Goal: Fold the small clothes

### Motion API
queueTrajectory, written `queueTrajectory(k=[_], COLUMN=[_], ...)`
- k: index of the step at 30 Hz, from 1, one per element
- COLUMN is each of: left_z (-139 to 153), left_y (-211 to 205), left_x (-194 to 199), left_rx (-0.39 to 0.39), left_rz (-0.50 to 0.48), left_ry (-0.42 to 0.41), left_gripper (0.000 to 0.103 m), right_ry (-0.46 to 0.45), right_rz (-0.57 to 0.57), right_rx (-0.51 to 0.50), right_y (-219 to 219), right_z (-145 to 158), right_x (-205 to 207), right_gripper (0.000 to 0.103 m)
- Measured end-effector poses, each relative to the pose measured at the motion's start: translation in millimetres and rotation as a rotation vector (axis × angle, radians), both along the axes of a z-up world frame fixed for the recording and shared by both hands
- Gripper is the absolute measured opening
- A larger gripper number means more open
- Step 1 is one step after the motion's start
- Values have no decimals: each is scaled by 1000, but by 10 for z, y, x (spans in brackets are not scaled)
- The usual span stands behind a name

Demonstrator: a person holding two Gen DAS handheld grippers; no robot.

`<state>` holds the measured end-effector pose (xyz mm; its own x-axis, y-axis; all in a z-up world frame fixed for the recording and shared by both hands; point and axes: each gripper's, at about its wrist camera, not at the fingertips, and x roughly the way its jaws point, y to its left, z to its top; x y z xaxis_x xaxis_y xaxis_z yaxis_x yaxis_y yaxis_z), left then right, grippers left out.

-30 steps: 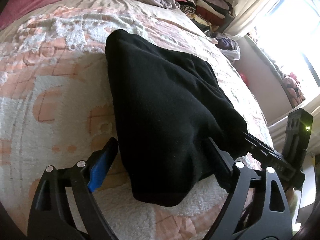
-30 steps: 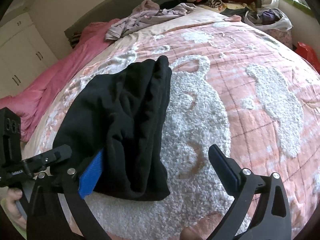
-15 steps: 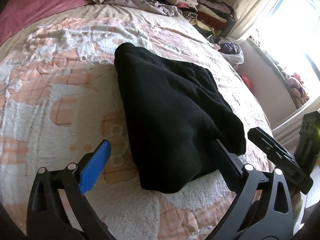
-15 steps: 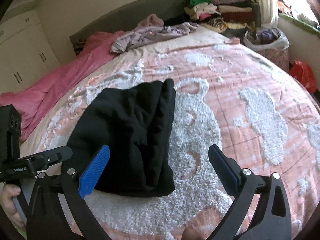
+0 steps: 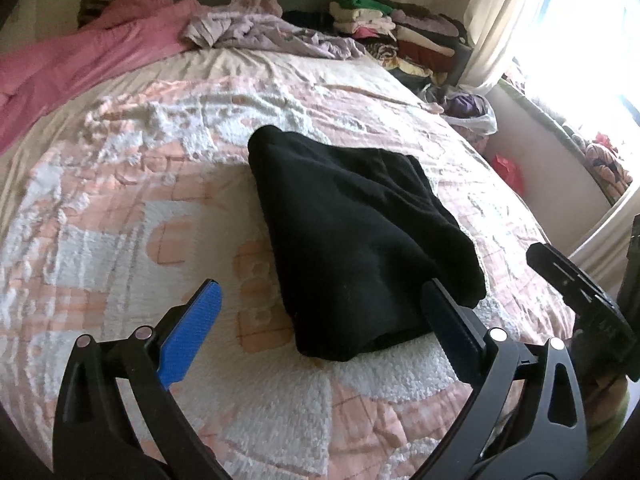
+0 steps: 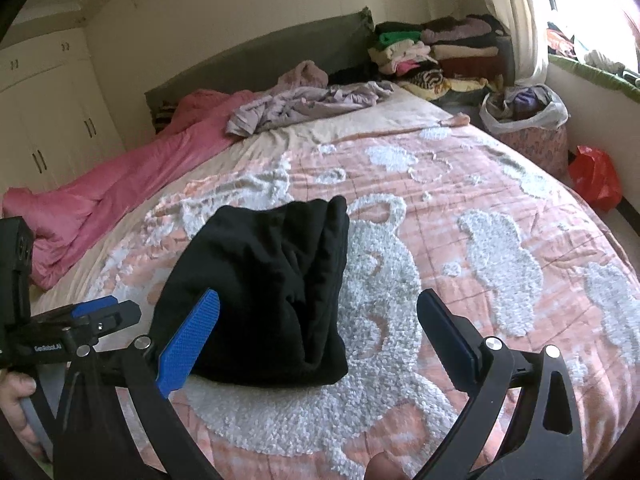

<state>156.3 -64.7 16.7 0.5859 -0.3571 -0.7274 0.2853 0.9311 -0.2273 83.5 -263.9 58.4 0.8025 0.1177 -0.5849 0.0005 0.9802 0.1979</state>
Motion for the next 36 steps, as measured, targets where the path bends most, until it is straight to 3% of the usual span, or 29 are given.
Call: queueTrajectory(k=[21,36], left_z=[340,257], left_y=[143,296], left_x=[-572,-1049], left_rx=[29,87], left_rz=[60,53], left_ry=[-155,-221], left_gripper=[93,93], right_ry=[-154,-183], right_rz=[6,38], right_rx=[-42,-78], right_y=[83,203], right_z=[475,471], right_x=[-689,-1116], right_gripper=[99,99])
